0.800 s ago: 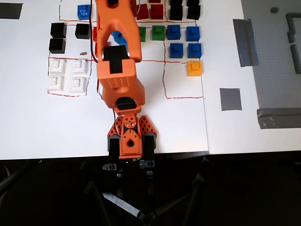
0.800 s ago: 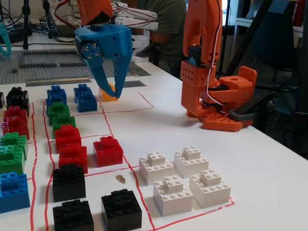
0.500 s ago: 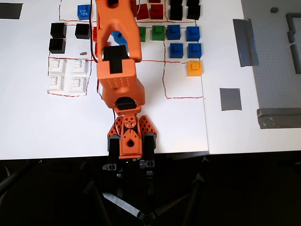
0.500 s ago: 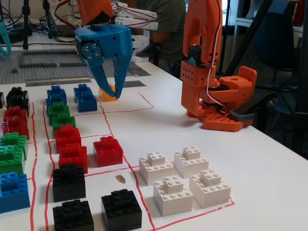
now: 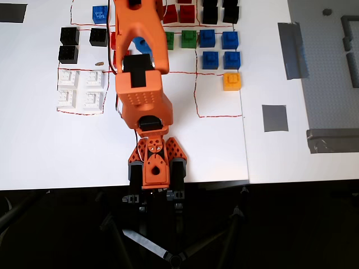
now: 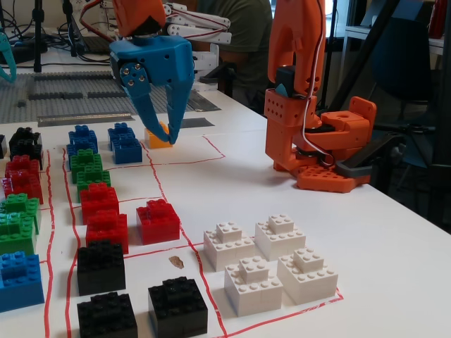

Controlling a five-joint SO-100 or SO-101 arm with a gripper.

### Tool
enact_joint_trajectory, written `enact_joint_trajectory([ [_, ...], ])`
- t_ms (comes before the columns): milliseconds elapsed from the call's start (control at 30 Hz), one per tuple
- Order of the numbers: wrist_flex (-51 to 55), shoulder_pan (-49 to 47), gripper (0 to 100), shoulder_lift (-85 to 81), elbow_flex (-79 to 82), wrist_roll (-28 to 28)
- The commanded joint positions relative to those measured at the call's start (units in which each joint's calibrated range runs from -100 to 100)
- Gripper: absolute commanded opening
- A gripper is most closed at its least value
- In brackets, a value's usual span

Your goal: Grab the block and put it in the grey marker

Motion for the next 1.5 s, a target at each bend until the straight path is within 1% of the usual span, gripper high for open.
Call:
enact_joint_trajectory([
  [0, -0.3, -0.4, 0, -8.1, -2.1, -1.9],
  [200, 0.8, -4.9, 0, -8.0, -2.7, -6.5],
  [400, 2.8, -12.2, 0, -5.7, -3.0, -10.4],
  [533, 5.3, -18.6, 0, -2.7, -4.5, -14.7],
  [600, 4.2, -21.6, 0, -2.5, -4.7, -16.6],
  [800, -5.0, -31.0, 0, -5.4, -3.1, -21.0],
  [900, -5.3, -37.2, 0, -4.2, -5.3, -22.4],
  [1100, -2.7, -48.3, 0, -3.0, -9.6, -28.1],
  [1233, -1.6, -53.9, 0, -1.9, -10.0, -29.9],
  [1367, -1.6, -56.1, 6, 0.8, -11.2, -30.7],
  [1467, -1.6, -56.3, 14, 2.7, -11.1, -30.8],
])
